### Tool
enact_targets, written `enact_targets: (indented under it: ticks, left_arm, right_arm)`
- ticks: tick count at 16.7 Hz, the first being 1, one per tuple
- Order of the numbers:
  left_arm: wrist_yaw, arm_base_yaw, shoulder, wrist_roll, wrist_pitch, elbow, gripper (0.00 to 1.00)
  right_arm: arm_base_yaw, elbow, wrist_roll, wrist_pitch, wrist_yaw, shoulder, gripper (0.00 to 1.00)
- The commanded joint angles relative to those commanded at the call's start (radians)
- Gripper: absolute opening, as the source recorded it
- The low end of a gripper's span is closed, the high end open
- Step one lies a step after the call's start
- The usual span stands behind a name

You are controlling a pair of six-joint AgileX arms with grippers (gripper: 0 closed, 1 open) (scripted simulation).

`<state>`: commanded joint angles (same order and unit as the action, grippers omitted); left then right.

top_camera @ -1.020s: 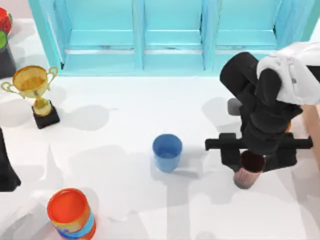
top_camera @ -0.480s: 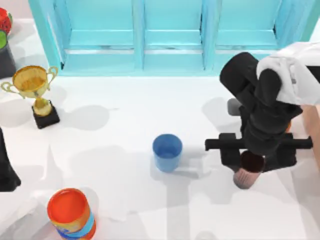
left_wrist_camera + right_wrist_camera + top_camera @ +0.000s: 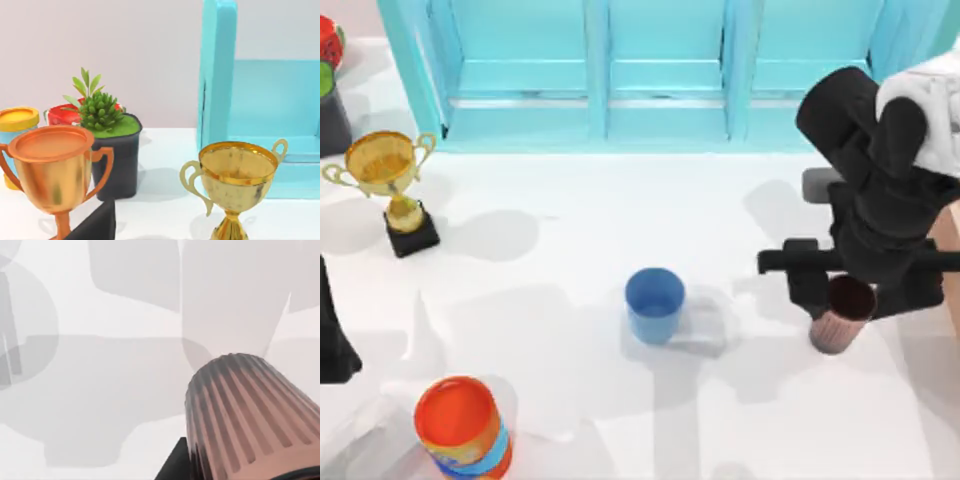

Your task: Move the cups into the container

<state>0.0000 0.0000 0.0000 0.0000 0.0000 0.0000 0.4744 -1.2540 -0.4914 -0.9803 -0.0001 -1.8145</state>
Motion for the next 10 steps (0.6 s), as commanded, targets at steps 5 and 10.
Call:
enact_targets:
  ticks: [5,10]
  left_arm:
    - [0.0,0.0,0.0,0.0,0.0,0.0,1.0]
    - [0.0,0.0,0.0,0.0,0.0,0.0,1.0]
  right_arm:
    - [-0.177,-0.054,0.18,-0.24,-0.001,0.13,0.0]
    - [-0.225,-0.085,0.228,-0.291,-0.001,0.177,0.0]
